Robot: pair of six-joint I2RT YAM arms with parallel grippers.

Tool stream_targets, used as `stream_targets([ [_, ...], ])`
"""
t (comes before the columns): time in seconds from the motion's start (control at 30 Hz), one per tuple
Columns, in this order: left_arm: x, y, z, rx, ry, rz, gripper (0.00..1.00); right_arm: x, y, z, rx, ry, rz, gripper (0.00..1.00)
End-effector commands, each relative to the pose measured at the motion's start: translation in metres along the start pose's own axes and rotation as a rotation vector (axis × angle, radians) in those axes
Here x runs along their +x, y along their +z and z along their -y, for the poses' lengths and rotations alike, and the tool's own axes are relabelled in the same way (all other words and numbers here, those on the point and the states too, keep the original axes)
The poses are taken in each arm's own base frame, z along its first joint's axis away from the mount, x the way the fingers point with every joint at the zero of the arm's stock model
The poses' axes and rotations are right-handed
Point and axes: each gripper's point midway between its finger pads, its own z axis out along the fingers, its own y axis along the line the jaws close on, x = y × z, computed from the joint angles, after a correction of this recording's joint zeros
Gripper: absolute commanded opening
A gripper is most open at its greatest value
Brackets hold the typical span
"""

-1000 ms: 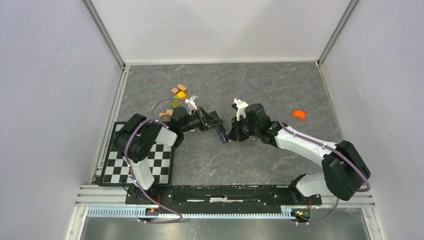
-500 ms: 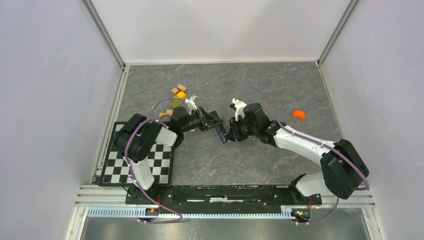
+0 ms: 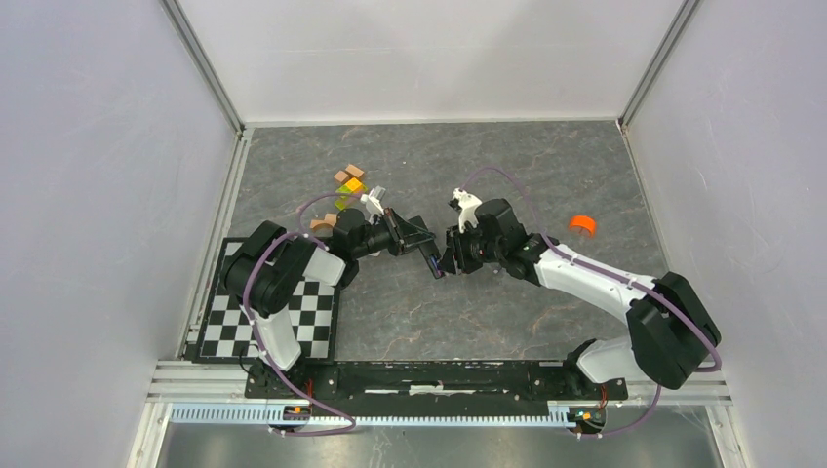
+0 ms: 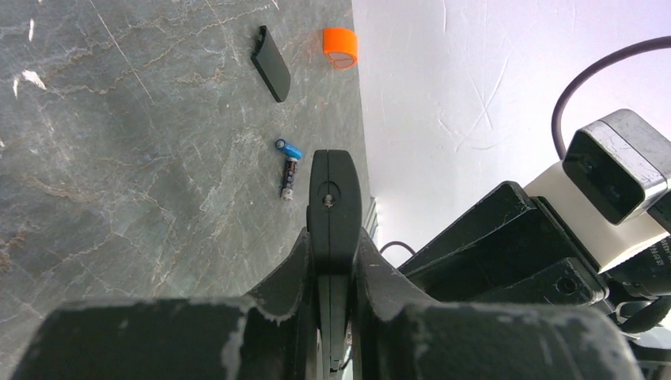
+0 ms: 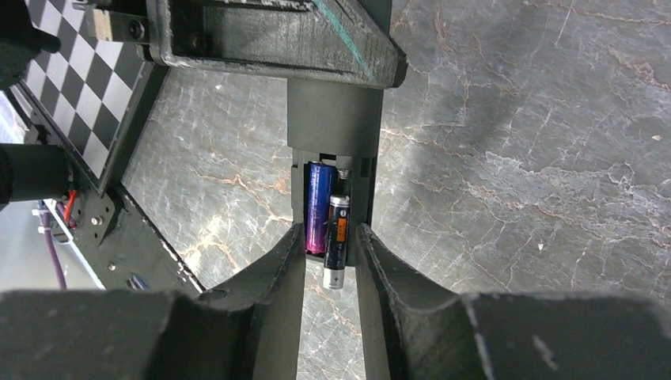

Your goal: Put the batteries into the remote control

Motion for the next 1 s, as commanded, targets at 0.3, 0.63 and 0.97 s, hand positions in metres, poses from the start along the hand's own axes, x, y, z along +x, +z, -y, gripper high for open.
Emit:
stream_targets([
  [0.3, -0.013, -0.017, 0.089, 0.230, -0.106, 0.036, 0.02, -0.083, -0.047, -0.033, -0.018, 0.048, 0.320, 0.49],
  [0.63, -0.031, -0.026, 0.125, 0.323, -0.218, 0.102, 0.02, -0.114, -0.097, -0.055, -0.211, 0.296, 0.656, 0.74],
  [0.97, -0.046, -0.031, 0.148, 0.375, -0.301, 0.141, 0.02, -0.126, -0.141, -0.055, -0.278, 0.391, 0.874, 0.84],
])
